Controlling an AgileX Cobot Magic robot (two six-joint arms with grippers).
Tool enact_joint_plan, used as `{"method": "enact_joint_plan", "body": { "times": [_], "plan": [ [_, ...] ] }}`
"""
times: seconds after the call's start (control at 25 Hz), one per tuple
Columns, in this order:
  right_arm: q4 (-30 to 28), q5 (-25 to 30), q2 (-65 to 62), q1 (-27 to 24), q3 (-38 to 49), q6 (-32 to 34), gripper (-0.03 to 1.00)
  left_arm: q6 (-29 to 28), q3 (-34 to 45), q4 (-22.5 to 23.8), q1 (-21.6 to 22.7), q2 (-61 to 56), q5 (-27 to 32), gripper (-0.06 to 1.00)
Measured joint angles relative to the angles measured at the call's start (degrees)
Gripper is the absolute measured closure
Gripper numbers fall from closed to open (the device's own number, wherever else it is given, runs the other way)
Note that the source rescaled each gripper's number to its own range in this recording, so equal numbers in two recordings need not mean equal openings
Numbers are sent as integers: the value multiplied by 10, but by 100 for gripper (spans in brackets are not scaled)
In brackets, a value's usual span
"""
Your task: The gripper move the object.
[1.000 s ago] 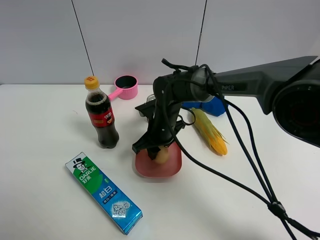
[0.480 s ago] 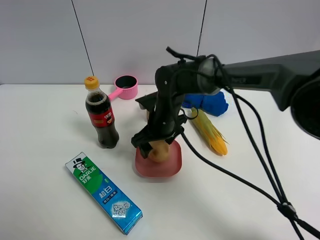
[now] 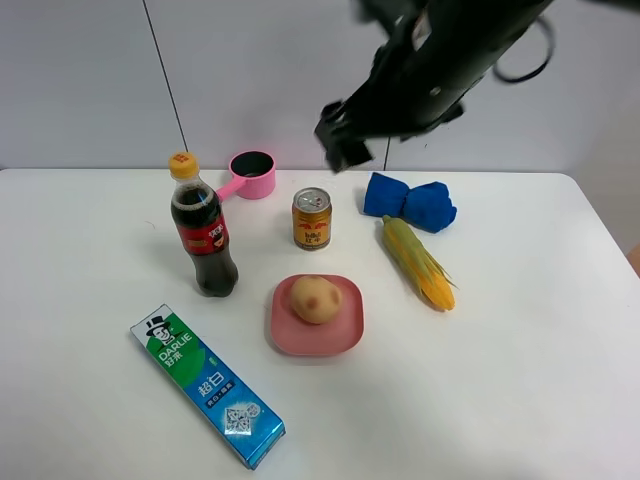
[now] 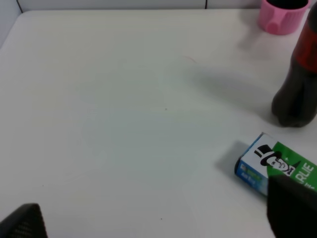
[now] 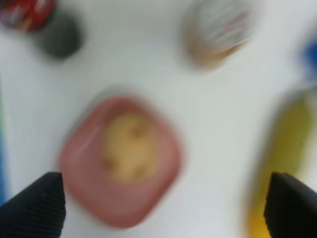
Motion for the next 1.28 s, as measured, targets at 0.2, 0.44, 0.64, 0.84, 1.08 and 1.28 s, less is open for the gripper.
{"method": "enact_joint_plan", "body": {
  "times": [0.2, 0.44, 0.64, 0.84, 1.08, 1.28],
  "plan": [
    [-113, 57, -127, -38, 0, 46, 8, 0, 0, 0, 0, 0, 0, -6],
    [-220, 127, -267, -86, 0, 53, 8, 0, 0, 0, 0, 0, 0, -6],
    [-240, 132, -412, -94, -1, 54, 8, 0, 0, 0, 0, 0, 0, -6],
    [-190, 134, -536, -94, 0, -9, 8, 0, 0, 0, 0, 0, 0, -6],
    [-119, 134, -621, -183, 76, -88, 8, 0, 0, 0, 0, 0, 0, -6],
    [-40, 135, -659, -279, 173, -104, 8, 0, 0, 0, 0, 0, 0, -6]
  ]
}}
